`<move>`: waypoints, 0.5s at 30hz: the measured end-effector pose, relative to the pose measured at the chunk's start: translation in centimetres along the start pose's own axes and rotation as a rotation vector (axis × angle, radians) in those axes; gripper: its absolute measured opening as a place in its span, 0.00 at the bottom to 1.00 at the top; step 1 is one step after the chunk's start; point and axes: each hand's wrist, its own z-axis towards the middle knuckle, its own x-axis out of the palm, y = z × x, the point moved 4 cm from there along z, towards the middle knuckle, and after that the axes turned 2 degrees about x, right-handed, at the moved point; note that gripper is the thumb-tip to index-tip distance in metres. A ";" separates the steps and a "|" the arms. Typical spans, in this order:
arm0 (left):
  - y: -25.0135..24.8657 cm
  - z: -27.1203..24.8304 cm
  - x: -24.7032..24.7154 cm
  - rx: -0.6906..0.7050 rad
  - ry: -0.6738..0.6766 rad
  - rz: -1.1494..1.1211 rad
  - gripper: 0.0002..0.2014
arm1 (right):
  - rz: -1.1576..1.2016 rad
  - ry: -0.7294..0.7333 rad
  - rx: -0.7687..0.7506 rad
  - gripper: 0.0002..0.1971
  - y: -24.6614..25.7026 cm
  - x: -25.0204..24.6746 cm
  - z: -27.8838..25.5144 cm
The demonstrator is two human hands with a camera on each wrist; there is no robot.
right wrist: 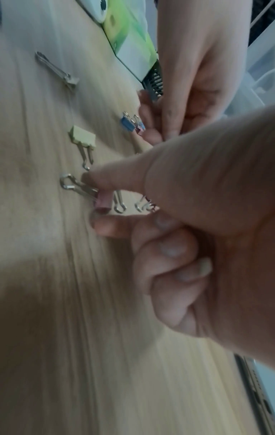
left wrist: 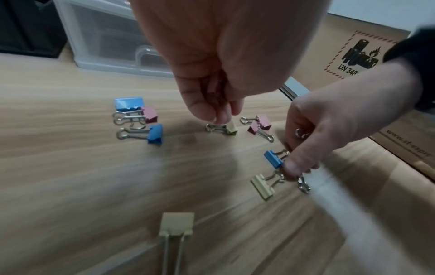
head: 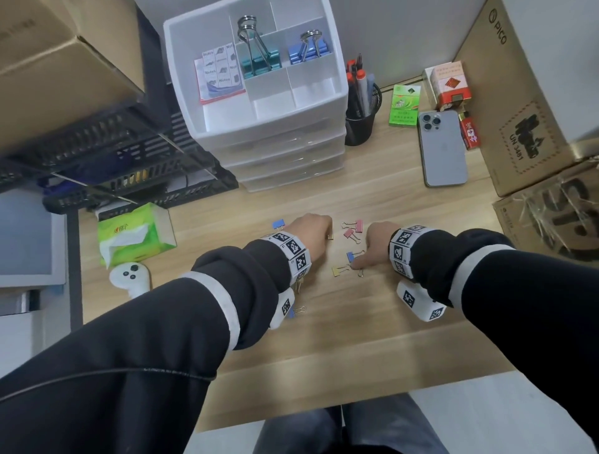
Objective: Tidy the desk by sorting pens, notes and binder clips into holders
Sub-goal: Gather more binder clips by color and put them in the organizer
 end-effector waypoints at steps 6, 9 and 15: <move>-1.8 1.2 0.1 0.041 0.008 0.047 0.13 | 0.009 0.033 0.049 0.18 0.0 -0.1 0.2; -2.8 1.8 0.3 0.155 -0.020 0.127 0.12 | 0.087 0.060 0.061 0.14 -0.9 -0.5 0.1; -3.0 3.3 0.9 0.184 -0.005 0.211 0.09 | 0.374 -0.018 -0.002 0.14 -3.3 -2.0 0.7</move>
